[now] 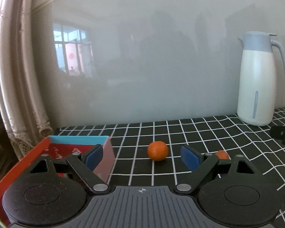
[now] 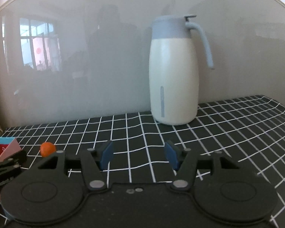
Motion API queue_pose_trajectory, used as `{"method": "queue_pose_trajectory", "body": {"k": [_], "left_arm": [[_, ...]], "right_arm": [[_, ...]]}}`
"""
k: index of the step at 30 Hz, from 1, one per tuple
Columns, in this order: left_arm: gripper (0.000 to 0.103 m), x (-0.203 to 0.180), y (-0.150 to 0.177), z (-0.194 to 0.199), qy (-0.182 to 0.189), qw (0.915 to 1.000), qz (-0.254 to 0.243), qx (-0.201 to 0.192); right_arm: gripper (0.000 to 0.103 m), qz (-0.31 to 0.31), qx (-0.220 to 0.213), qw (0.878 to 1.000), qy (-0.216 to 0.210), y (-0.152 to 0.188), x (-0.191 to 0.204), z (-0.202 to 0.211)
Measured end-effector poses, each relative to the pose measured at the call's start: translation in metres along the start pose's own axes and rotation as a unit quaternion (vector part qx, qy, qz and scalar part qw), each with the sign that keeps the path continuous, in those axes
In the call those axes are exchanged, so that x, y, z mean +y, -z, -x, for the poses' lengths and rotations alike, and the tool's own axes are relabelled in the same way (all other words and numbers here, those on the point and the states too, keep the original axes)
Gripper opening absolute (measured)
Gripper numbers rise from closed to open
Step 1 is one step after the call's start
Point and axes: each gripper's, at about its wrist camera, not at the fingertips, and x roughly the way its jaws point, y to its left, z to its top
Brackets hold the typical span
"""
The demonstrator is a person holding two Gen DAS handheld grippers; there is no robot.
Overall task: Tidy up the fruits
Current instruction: 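Reach the left tool to the loose mandarin and close on it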
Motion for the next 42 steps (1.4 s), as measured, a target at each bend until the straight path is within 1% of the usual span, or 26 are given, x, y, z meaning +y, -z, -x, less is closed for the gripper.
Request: {"method": "queue_pose_trajectory", "body": {"k": [7, 11, 15, 18, 23, 26, 27, 28, 29, 31, 32, 33, 34, 35, 39, 42], "left_arm": [[0.088, -0.019, -0.003, -0.040, 0.003, 0.9997, -0.010, 0.022], [0.088, -0.025, -0.001, -0.057, 0.001, 0.9995, -0.010, 0.031], [0.088, -0.030, 0.002, -0.074, 0.003, 0.9989, -0.013, 0.045], [0.088, -0.030, 0.005, -0.088, 0.004, 0.9980, -0.012, 0.061], [0.088, -0.027, 0.001, -0.110, 0.000, 0.9971, 0.003, 0.076], [0.088, -0.031, -0.002, -0.119, 0.001, 0.9964, -0.005, 0.085], [0.085, -0.033, -0.003, -0.122, 0.001, 0.9959, -0.007, 0.090], [0.080, -0.034, -0.004, -0.124, 0.004, 0.9956, -0.010, 0.093], [0.072, -0.036, -0.004, -0.127, 0.005, 0.9952, -0.013, 0.097], [0.064, -0.042, -0.006, -0.133, 0.008, 0.9939, -0.022, 0.108], [0.057, -0.044, -0.007, -0.135, 0.010, 0.9933, -0.026, 0.112], [0.049, -0.046, -0.008, -0.136, 0.013, 0.9934, -0.027, 0.111], [0.046, -0.048, -0.008, -0.136, 0.011, 0.9934, -0.031, 0.110], [0.041, -0.050, -0.009, -0.136, 0.007, 0.9934, -0.036, 0.109], [0.040, -0.050, -0.013, -0.134, 0.013, 0.9940, -0.022, 0.107], [0.040, -0.042, -0.009, -0.122, 0.013, 0.9949, -0.017, 0.098]], "right_arm": [[0.061, 0.000, 0.032, 0.999, 0.002, 0.006, -0.002, -0.027], [0.061, 0.004, 0.056, 0.998, -0.007, 0.014, 0.008, -0.047], [0.061, 0.015, 0.054, 0.998, -0.013, 0.015, 0.017, -0.048], [0.061, 0.019, 0.054, 0.998, -0.009, 0.016, 0.017, -0.049], [0.061, 0.007, 0.050, 0.999, 0.013, 0.011, 0.005, -0.055], [0.061, 0.008, 0.041, 0.999, 0.032, 0.006, 0.000, -0.054], [0.061, 0.011, 0.038, 0.999, 0.038, 0.005, -0.001, -0.055], [0.063, 0.016, 0.034, 0.998, 0.050, 0.003, -0.002, -0.056], [0.065, 0.022, 0.027, 0.997, 0.062, 0.002, -0.002, -0.055], [0.073, 0.038, 0.013, 0.995, 0.089, 0.000, 0.000, -0.053], [0.074, 0.046, 0.005, 0.994, 0.103, 0.000, 0.001, -0.051], [0.075, 0.052, -0.001, 0.993, 0.109, -0.001, 0.002, -0.049], [0.075, 0.052, -0.003, 0.993, 0.107, -0.002, 0.001, -0.048], [0.075, 0.050, -0.004, 0.993, 0.106, -0.003, 0.001, -0.045], [0.075, 0.040, 0.001, 0.994, 0.097, -0.002, -0.003, -0.043], [0.075, 0.035, 0.003, 0.995, 0.093, -0.002, -0.004, -0.044]]}}
